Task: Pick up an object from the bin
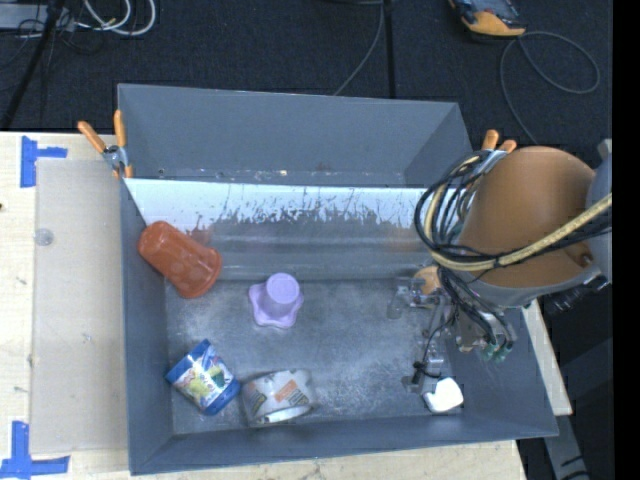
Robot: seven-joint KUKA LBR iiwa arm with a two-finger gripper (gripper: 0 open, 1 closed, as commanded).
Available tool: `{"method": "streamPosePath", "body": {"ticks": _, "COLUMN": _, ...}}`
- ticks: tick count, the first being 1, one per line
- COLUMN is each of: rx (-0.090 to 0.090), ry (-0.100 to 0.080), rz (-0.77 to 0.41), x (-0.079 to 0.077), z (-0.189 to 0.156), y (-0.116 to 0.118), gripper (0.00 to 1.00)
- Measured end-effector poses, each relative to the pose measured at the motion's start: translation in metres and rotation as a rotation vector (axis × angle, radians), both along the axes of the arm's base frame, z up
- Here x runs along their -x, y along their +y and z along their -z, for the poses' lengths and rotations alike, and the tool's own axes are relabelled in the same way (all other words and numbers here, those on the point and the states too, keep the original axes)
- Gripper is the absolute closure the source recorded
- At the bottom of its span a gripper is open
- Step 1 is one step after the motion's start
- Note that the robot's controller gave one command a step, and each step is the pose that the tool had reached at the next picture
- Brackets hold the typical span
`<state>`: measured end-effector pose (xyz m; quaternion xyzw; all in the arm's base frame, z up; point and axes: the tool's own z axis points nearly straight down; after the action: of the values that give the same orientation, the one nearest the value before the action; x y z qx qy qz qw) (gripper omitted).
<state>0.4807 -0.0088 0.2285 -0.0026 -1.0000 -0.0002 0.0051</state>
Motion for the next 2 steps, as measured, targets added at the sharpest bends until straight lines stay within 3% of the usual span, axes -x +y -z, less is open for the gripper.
{"method": "streamPosePath", "body": {"ticks": 2, "rx": 0.0, "ry": -0.009, "rz": -0.001, "x": -0.0015, "z": -0.0035, "y": 0.0005, "gripper": 0.0}}
